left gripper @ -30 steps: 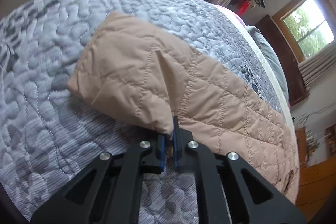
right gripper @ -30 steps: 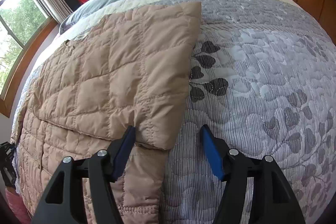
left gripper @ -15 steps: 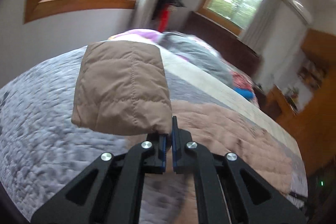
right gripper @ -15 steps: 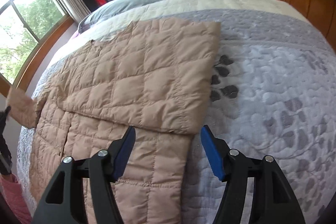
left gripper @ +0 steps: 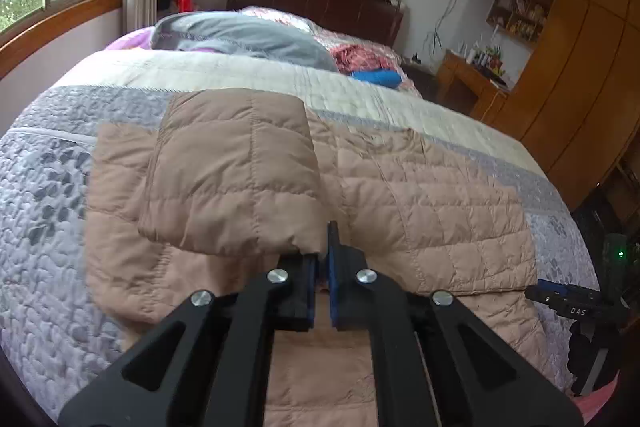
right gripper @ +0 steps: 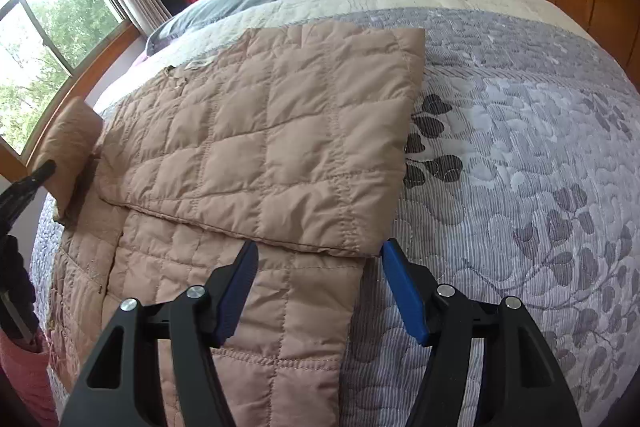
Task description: Fold large clothes
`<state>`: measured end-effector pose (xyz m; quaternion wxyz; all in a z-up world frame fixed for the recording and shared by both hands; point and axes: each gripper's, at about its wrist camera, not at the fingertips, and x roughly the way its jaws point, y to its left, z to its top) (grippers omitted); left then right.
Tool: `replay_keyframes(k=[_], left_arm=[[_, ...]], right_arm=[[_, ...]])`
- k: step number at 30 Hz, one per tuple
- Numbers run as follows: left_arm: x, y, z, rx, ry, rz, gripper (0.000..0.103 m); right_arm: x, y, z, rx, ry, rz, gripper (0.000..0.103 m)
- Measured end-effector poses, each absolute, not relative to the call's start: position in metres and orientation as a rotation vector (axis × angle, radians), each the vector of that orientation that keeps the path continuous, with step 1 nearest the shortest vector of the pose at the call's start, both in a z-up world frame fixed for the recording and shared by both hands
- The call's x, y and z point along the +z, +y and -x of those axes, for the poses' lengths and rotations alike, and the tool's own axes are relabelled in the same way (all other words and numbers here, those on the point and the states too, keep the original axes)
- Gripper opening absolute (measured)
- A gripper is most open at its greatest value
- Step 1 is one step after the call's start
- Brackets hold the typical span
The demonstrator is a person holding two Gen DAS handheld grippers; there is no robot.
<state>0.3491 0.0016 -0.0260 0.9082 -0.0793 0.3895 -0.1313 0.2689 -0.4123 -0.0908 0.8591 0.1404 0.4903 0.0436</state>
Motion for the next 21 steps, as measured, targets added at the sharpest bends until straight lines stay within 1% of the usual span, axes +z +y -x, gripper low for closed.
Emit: replay_keyframes(k=[3, 4, 7, 8, 10, 11, 13, 16, 21], left_arm=[[-0.044, -0.01, -0.361, -0.318, 0.877, 0.15, 0.007], [-0.049, -0.015, -0.361, -0.331, 0.894, 0.139, 0.016], [-0.065, -0.032, -0.362, -0.374, 0.945, 0.11, 0.036], [-0.07, -0.035, -0.362, -0.388, 0.962, 0.101, 0.039], [-0.077, -0.038, -0.36, -0.419, 0.988, 0.093, 0.049], [-0.08, -0.04, -0.358, -0.44, 1.003, 0.091, 0.05], [-0.079, -0.04, -0.349, -0.48, 1.018, 0.101, 0.058], [-0.069, -0.023, -0.332, -0.537, 1.018, 0.164, 0.059], [-0.048, 0.017, -0.317, -0.525, 0.953, 0.218, 0.06]], right_arm=[[-0.095, -0.414, -0.27, 0.09, 1.042, -0.302, 0.065], [-0.097, -0.414, -0.271, 0.09, 1.045, -0.301, 0.065], [-0.101, -0.412, -0.273, 0.092, 1.056, -0.297, 0.065], [-0.102, -0.412, -0.273, 0.093, 1.058, -0.295, 0.065], [-0.105, -0.412, -0.274, 0.093, 1.062, -0.293, 0.065], [-0.105, -0.412, -0.274, 0.093, 1.063, -0.293, 0.065], [-0.105, -0.412, -0.274, 0.095, 1.064, -0.293, 0.065], [-0.103, -0.412, -0.272, 0.095, 1.06, -0.292, 0.065], [-0.084, -0.412, -0.266, 0.092, 1.021, -0.299, 0.066]])
